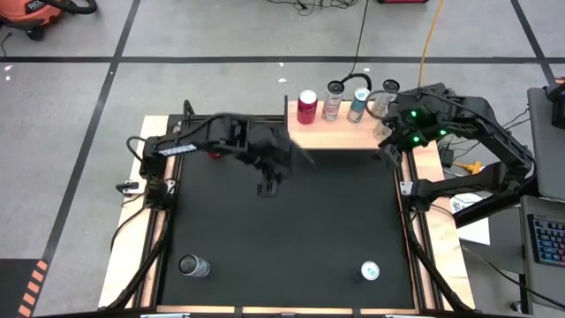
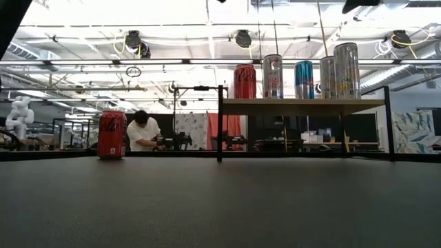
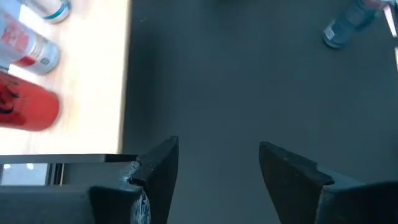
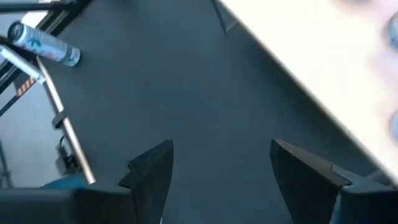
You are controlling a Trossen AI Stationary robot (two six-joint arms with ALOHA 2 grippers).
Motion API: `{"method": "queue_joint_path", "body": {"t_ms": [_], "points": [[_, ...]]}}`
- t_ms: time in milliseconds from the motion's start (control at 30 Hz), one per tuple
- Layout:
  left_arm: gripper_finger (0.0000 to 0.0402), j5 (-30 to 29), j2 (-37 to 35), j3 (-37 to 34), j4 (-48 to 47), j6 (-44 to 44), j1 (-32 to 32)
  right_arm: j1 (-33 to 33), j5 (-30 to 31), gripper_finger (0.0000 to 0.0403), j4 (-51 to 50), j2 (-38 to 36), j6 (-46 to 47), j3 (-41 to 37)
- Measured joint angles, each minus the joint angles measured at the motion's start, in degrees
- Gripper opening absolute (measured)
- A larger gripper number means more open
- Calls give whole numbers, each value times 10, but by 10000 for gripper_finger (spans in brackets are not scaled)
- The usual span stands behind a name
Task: Place canned beverage on shelf
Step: Put the blue soda can on the shelf aligned with the other blue soda can
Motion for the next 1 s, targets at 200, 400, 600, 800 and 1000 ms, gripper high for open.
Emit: {"method": "queue_joint_path", "body": {"t_ms": [200,400,600,800,1000], "points": [[225,-24,-1,0,-7,-41,-61,66,2,251,-49,-13,78,0],[225,-29,-1,0,-14,-60,-110,143,35,251,-50,-19,177,-10],[225,-120,-1,0,-42,-78,-140,238,61,251,-51,-25,267,-94],[225,-128,-4,0,-64,-119,-158,313,60,251,-45,-25,329,-210],[225,-128,-4,0,-61,-120,-172,338,59,251,-29,-25,384,-280]]}}
